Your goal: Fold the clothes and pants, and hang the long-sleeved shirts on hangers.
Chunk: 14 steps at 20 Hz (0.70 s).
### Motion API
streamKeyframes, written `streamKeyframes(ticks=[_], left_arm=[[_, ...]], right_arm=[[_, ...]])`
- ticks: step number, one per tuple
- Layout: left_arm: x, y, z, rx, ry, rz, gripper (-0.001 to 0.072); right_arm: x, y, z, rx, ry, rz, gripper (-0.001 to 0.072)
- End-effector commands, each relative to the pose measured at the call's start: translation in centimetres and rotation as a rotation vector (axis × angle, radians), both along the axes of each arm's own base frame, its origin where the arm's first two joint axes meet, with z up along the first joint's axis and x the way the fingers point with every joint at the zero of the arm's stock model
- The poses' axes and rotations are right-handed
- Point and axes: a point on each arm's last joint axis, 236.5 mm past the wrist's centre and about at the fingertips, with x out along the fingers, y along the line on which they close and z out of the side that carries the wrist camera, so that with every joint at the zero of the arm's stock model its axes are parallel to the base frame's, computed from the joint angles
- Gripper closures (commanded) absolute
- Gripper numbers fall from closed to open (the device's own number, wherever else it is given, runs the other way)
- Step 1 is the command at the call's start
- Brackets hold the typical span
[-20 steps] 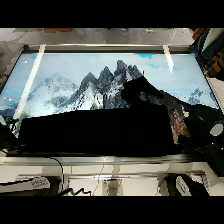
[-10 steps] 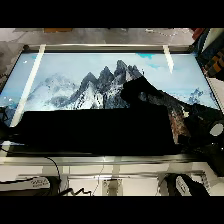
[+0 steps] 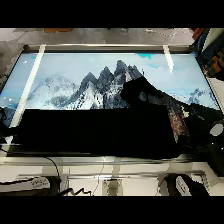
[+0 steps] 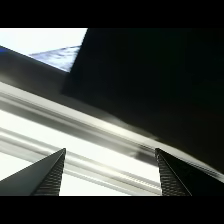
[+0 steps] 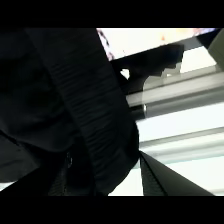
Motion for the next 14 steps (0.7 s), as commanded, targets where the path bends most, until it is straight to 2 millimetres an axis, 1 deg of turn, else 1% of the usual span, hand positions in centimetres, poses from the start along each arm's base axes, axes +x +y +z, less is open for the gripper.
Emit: streamKeyframes(ticks=[1,2,4,5,6,7,8,10,12,14], left_arm=[[2.6,-3.1,1.5,-0.096,-0.134,0.058,0.0085],[4.0,-3.8,2.6,-0.119,-0.201,0.068,0.0085],[6.9,-5.4,5.3,-0.158,-0.337,0.07,0.0085],[8.4,-6.7,6.8,-0.192,-0.416,0.065,0.0086],[9.8,-8.4,8.3,-0.239,-0.489,0.038,0.0085],[11.0,-10.6,9.8,-0.301,-0.558,-0.007,0.0085],[12.0,-12.5,11.2,-0.351,-0.612,-0.043,0.0085],[13.3,-16.4,13.5,-0.425,-0.688,-0.119,0.0085],[13.5,-19.2,14.5,-0.442,-0.699,-0.211,0.0085],[13.7,-22.2,14.6,-0.469,-0.686,-0.285,0.0085]], right_arm=[[3.3,-1.6,1.3,-0.065,-0.132,-0.002,0.0225],[5.1,-2.5,2.4,-0.1,-0.203,-0.013,0.0225],[9.1,-4.2,5.1,-0.14,-0.352,-0.091,0.0224],[10.9,-4.4,6.1,-0.13,-0.399,-0.108,0.0224],[12.5,-4.5,6.4,-0.106,-0.415,-0.117,0.0224],[13.7,-4.5,6.2,-0.075,-0.406,-0.11,0.0224],[14.9,-4.3,5.5,-0.036,-0.375,-0.085,0.0224],[16.7,-3.6,3.3,0.055,-0.294,-0.022,0.0225],[18.3,-1.7,1.7,0.219,-0.245,0.076,0.0227],[19.1,-0.2,0.9,0.411,-0.232,0.165,0.0258]])
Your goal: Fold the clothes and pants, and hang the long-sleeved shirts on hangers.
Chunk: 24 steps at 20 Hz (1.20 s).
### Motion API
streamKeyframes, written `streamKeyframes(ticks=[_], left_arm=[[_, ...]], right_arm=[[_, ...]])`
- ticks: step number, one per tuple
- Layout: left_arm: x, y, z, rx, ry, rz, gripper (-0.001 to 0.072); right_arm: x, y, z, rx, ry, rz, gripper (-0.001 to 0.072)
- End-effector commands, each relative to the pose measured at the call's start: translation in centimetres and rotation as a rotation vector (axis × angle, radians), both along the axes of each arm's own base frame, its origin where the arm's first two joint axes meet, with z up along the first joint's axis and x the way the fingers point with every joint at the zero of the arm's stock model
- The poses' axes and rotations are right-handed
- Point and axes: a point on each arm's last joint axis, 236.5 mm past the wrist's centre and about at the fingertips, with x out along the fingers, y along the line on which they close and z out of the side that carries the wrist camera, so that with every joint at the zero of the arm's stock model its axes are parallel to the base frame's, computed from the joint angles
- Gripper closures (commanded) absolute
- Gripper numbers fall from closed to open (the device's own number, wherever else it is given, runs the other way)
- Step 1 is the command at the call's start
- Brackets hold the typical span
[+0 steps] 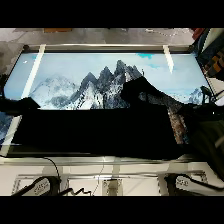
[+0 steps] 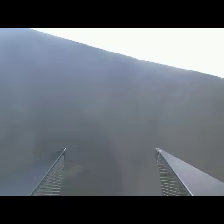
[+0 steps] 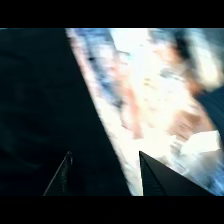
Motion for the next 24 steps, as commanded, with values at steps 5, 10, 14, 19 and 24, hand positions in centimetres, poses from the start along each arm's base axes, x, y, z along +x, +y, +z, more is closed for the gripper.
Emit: streamKeyframes(ticks=[5,10,14,19,24], left_arm=[[4.4,-11.1,2.3,-0.011,-0.196,-0.228,0.0085],[9.8,-14.7,3.9,0.034,-0.418,-0.21,0.0085],[10.0,-16.6,1.9,0.023,-0.383,-0.247,0.0085],[10.1,-16.7,1.2,0.022,-0.368,-0.248,0.0085],[10.1,-16.6,1.2,0.027,-0.368,-0.25,0.0085]], right_arm=[[8.1,3.1,-0.6,0.451,-0.204,0.039,0.026],[12.9,10.4,0.6,0.285,-0.302,0.249,0.0259],[15.4,18.6,1.0,-0.038,-0.401,0.604,0.0259],[15.6,27.5,-0.1,-0.261,-0.518,0.887,0.0259],[14.7,30.5,-5.7,-0.4,-0.472,1.056,0.0263]])
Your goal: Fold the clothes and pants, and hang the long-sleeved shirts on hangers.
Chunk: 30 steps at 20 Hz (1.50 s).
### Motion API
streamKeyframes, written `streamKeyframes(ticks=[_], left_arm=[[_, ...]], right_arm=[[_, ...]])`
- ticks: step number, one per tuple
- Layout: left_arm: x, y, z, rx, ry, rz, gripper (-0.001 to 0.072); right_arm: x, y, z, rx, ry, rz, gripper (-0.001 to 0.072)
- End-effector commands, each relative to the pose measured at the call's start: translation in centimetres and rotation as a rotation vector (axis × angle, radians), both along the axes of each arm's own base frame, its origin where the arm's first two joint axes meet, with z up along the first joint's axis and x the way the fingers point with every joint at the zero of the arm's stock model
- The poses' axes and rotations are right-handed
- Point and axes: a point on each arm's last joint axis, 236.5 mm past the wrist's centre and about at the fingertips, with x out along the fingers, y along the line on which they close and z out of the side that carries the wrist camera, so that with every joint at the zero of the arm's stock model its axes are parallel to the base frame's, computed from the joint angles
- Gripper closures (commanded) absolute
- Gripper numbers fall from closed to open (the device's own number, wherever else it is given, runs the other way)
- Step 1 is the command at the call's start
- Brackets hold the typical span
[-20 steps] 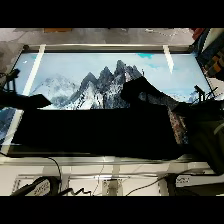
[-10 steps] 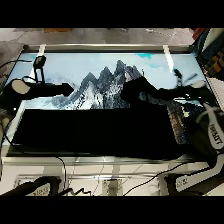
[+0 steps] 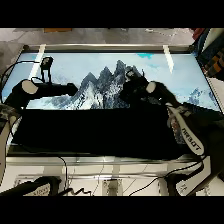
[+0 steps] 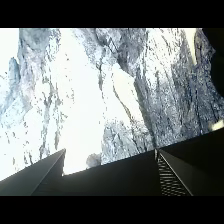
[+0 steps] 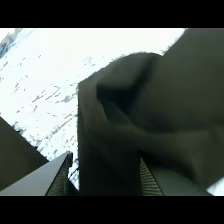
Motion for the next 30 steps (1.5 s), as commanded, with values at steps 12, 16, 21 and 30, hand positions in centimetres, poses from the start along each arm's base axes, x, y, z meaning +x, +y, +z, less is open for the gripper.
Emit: streamKeyframes(ticks=[12,16,21,30], left_arm=[[0.1,0.1,-0.1,0.009,-0.004,0.0,0.0085],[0.1,0.1,-0.1,0.007,-0.003,0.0,0.0085],[0.0,-0.3,0.1,-0.011,0.002,-0.001,0.0085],[-2.4,-3.7,-0.8,-0.042,0.082,-0.095,0.0085]], right_arm=[[1.1,0.8,0.7,-0.112,-0.044,-0.015,0.0689],[-1.5,1.7,10.8,-0.001,-0.093,-0.014,0.0691],[-11.1,2.6,18.2,0.056,0.015,0.193,0.0691],[-10.6,-10.8,19.4,0.005,0.061,-0.057,0.0691]])
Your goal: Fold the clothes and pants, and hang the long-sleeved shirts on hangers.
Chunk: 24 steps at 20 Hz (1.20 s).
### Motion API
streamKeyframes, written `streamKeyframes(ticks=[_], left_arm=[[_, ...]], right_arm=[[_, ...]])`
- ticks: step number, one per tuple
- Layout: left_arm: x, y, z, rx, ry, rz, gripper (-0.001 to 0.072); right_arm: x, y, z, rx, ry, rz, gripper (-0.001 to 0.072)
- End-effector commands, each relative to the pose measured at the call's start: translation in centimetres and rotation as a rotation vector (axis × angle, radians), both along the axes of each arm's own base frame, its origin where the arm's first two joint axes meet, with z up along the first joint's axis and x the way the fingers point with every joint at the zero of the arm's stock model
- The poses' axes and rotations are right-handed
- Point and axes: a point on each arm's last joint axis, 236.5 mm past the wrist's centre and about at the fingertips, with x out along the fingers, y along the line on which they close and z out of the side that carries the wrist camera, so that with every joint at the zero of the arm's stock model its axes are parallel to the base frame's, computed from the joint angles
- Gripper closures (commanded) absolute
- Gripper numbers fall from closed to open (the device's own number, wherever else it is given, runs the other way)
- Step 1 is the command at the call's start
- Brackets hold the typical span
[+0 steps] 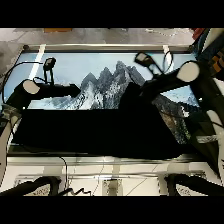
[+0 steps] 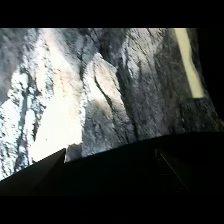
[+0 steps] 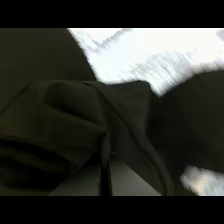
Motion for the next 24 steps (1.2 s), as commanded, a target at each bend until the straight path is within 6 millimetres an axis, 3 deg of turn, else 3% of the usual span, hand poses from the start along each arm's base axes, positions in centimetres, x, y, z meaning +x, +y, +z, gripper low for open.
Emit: streamKeyframes(ticks=[1,3,5,8,9,10,11,12,15,17,19,24], left_arm=[[-1.4,-2.1,-0.6,-0.004,0.041,-0.062,0.0085],[-2.2,-4.4,-1.3,-0.001,0.055,-0.115,0.0085],[-3.3,-7.3,-2.4,0.004,0.077,-0.18,0.0085],[-4.5,-11.1,-4.4,0.015,0.101,-0.256,0.0085],[-4.8,-12.2,-5.0,0.018,0.103,-0.274,0.0085],[-5.0,-13.0,-5.5,0.021,0.105,-0.287,0.0085],[-5.1,-13.7,-5.9,0.023,0.103,-0.296,0.0085],[-5.1,-13.9,-6.1,0.024,0.101,-0.297,0.0085],[-3.7,-14.0,-5.8,0.013,0.056,-0.256,0.0085],[-1.0,-13.9,-5.0,-0.07,0.023,-0.099,0.0085],[1.6,-14.3,-5.1,-0.193,0.03,0.051,0.0085],[3.2,-20.4,-10.1,-0.353,0.235,0.067,0.0084]], right_arm=[[0.9,-9.7,-1.6,0.0,0.087,-0.259,0.069],[0.2,-16.1,-3.8,0.021,0.17,-0.454,0.069],[-1.7,-21.6,-6.6,0.041,0.256,-0.615,0.069],[-5.4,-25.9,-9.5,0.074,0.377,-0.752,0.0688],[-6.1,-26.8,-10.0,0.086,0.396,-0.786,0.0634],[-6.2,-27.5,-10.1,0.094,0.396,-0.815,0.0449],[-6.0,-27.7,-9.9,0.102,0.386,-0.838,0.0244],[-5.2,-27.7,-9.7,0.12,0.357,-0.844,0.0201],[-0.9,-25.6,-7.9,0.237,0.223,-0.833,0.0201],[1.2,-24.0,-7.1,0.26,0.153,-0.808,0.0202],[2.1,-22.1,-6.9,0.255,0.133,-0.765,0.0202],[2.7,-18.8,-6.8,0.245,0.133,-0.685,0.0202]])
